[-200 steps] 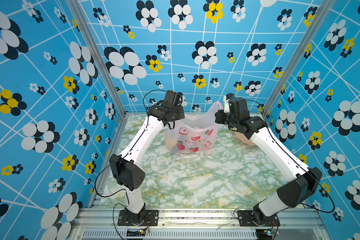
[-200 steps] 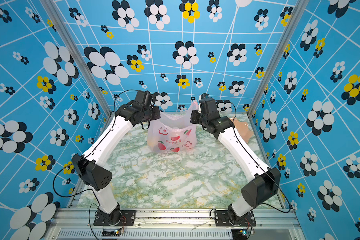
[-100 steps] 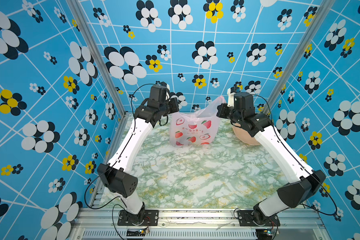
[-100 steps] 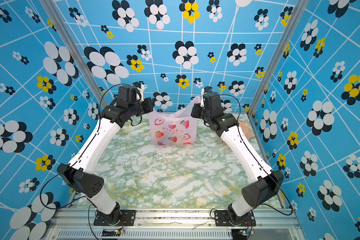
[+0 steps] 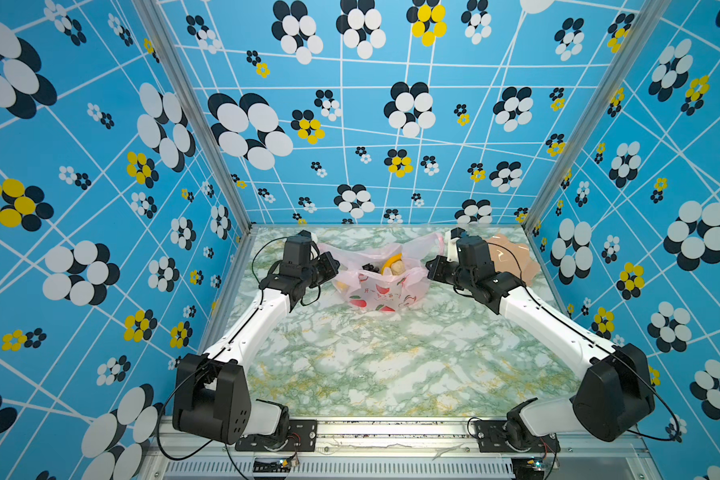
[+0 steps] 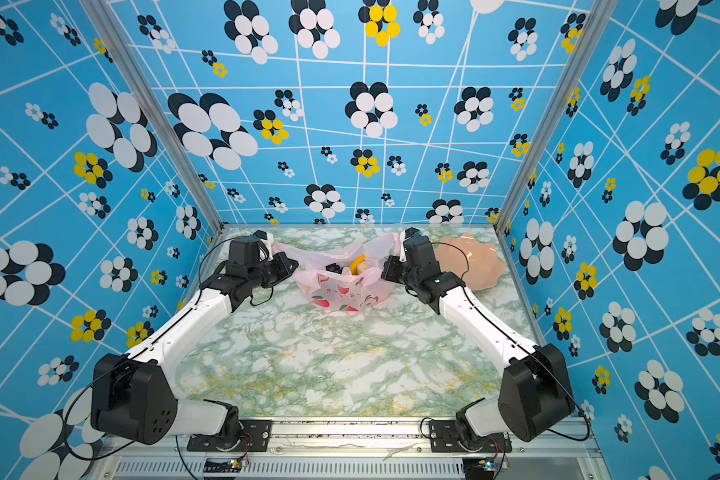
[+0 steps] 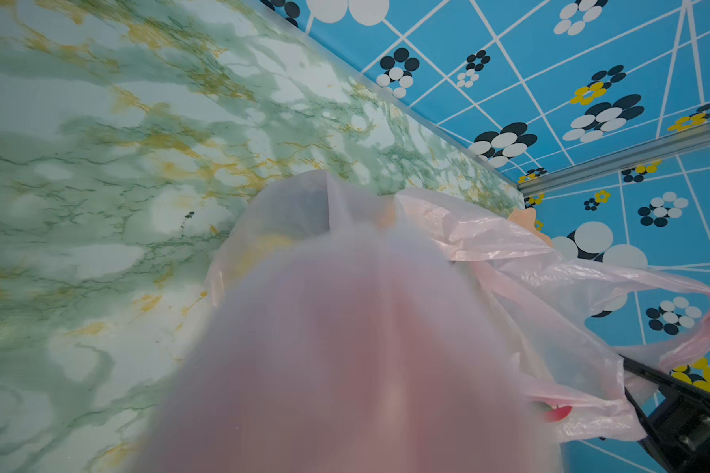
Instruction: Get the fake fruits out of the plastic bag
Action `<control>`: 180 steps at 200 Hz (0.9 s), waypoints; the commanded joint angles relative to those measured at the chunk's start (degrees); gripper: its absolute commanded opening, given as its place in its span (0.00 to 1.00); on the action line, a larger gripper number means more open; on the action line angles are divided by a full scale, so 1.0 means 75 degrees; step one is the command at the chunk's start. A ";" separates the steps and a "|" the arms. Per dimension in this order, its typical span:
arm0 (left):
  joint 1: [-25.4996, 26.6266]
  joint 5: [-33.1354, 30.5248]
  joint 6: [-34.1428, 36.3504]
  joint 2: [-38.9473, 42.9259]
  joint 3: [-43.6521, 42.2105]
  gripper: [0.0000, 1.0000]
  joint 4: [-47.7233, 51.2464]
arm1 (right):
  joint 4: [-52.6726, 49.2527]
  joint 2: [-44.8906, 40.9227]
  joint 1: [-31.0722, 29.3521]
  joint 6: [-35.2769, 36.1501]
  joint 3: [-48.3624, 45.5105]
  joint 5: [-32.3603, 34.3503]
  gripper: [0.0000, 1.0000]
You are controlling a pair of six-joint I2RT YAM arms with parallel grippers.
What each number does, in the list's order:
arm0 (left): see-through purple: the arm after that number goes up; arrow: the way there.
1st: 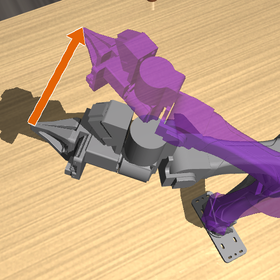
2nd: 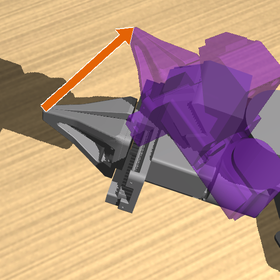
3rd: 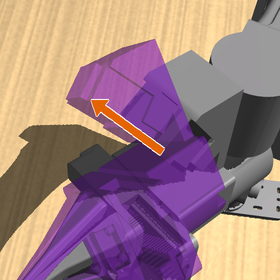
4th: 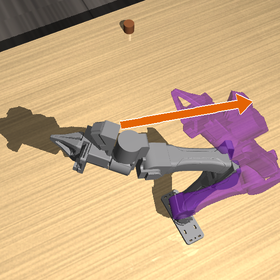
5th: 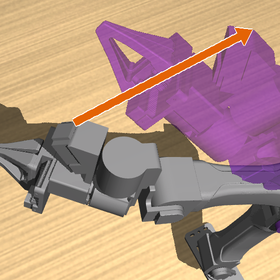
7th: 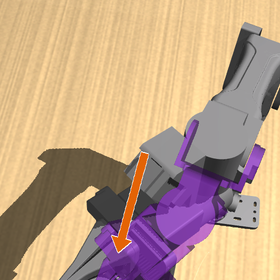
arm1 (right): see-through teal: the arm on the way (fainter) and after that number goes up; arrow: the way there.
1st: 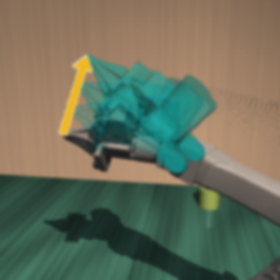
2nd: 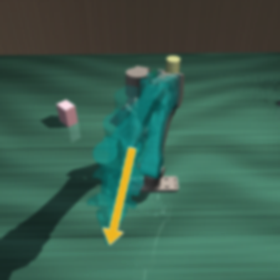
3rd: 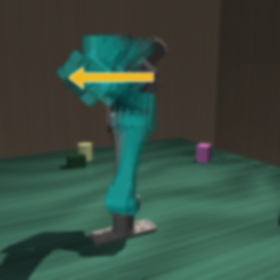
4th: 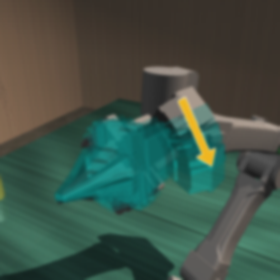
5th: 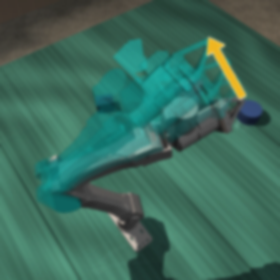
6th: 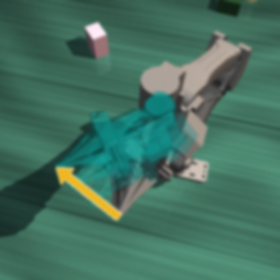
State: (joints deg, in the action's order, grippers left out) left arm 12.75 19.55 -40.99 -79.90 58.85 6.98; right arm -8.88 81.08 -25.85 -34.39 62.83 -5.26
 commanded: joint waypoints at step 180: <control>0.1872 -0.5147 0.1372 0.1805 0.2212 0.90 0.5986 | 0.0412 -0.1271 -0.0384 0.0190 -0.1404 0.0156 0.00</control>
State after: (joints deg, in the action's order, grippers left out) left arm 24.67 -6.72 -34.39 -67.75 69.71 37.85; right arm -4.21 72.95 -28.14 -34.92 50.96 -3.42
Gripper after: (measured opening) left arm 0.885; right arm 0.047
